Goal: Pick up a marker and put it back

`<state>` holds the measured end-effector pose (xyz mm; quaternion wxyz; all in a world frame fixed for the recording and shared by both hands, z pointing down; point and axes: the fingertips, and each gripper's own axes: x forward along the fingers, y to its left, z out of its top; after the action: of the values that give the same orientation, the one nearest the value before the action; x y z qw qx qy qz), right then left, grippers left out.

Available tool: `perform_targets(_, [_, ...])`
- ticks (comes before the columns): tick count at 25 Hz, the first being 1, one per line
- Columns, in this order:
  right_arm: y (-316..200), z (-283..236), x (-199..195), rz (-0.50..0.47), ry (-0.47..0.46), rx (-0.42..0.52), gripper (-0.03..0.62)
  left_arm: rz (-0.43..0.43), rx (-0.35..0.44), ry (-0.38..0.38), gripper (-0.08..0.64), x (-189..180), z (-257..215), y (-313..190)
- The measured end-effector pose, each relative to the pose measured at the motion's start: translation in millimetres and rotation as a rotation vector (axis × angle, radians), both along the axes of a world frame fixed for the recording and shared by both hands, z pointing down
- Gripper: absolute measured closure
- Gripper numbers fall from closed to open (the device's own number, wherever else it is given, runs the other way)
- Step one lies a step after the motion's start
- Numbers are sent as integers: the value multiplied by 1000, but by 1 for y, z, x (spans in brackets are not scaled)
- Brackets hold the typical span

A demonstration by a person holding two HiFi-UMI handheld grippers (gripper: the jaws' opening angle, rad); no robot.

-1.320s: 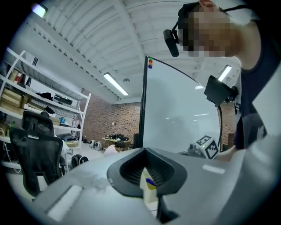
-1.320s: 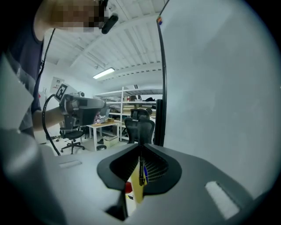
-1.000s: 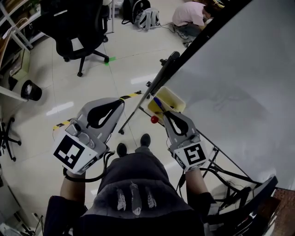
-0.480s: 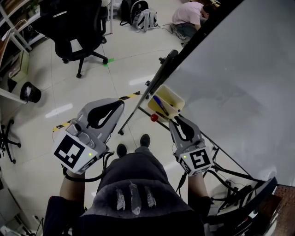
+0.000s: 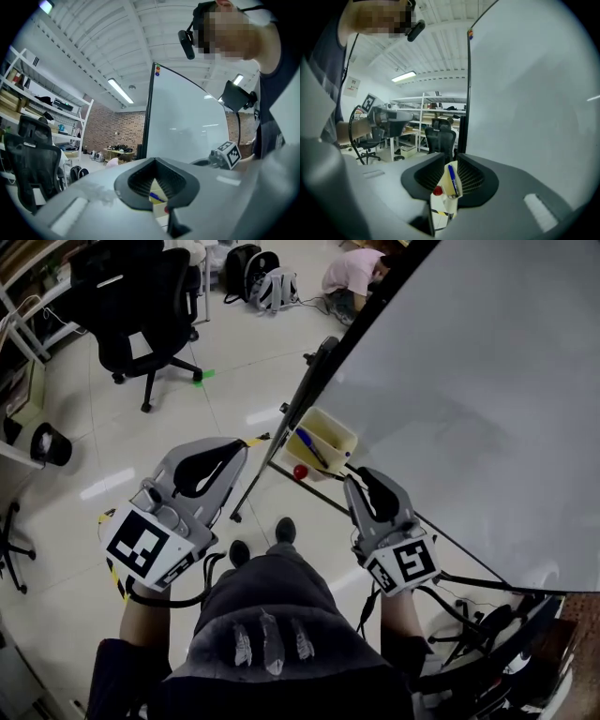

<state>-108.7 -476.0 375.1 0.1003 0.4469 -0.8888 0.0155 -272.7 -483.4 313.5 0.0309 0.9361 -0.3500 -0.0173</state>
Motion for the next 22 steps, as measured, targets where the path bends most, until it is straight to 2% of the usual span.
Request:
perform_targets(8, [4, -98, -57, -137, -100, 198, 511, 52, 98, 3, 554, 12, -39, 22])
perform_targets(12, [27, -127, -74, -214, -142, 214, 527, 38, 108, 23, 554, 11, -54, 40])
perform_targets(16, [46, -130, -67, -271, -119, 229, 590, 7, 111, 11, 554, 21, -57, 57])
perform_targets(22, [79, -136, -31, -352, -180, 259, 592, -48, 130, -38, 554, 59, -63, 92])
